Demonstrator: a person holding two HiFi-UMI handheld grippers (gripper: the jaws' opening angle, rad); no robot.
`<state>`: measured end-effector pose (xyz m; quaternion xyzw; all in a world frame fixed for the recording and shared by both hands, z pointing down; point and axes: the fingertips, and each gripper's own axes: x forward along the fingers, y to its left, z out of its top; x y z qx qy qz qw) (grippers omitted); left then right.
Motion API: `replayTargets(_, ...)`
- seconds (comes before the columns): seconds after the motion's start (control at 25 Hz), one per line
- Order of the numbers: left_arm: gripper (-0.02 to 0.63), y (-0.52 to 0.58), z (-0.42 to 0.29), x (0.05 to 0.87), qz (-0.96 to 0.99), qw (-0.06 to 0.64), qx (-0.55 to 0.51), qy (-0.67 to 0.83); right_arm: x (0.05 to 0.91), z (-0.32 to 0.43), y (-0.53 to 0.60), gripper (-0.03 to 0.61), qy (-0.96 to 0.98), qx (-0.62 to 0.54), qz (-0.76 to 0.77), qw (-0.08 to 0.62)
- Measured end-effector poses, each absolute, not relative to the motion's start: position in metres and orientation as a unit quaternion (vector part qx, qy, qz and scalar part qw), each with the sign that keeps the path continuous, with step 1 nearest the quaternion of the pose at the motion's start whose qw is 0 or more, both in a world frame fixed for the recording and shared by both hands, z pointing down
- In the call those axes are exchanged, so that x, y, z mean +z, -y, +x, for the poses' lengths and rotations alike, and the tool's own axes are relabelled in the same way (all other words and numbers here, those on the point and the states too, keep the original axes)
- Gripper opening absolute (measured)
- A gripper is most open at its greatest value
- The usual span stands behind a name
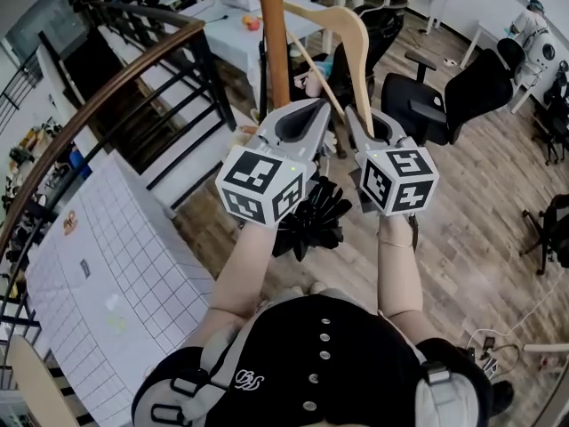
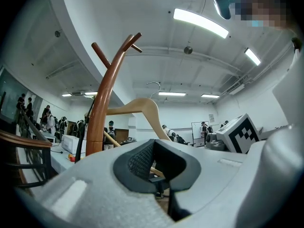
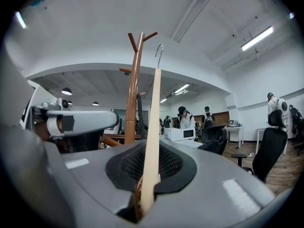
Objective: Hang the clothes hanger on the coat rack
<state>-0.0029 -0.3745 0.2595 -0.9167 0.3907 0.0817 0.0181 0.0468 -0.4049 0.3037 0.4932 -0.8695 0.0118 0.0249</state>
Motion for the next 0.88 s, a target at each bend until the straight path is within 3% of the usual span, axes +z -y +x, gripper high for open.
replayTargets(0.88,-0.002,0.402,0.001,0.201,-0.915,0.072,0.102,-0.384,0.237,0.043,0.434,0.021,0.875,-0.047,0.481,0.007)
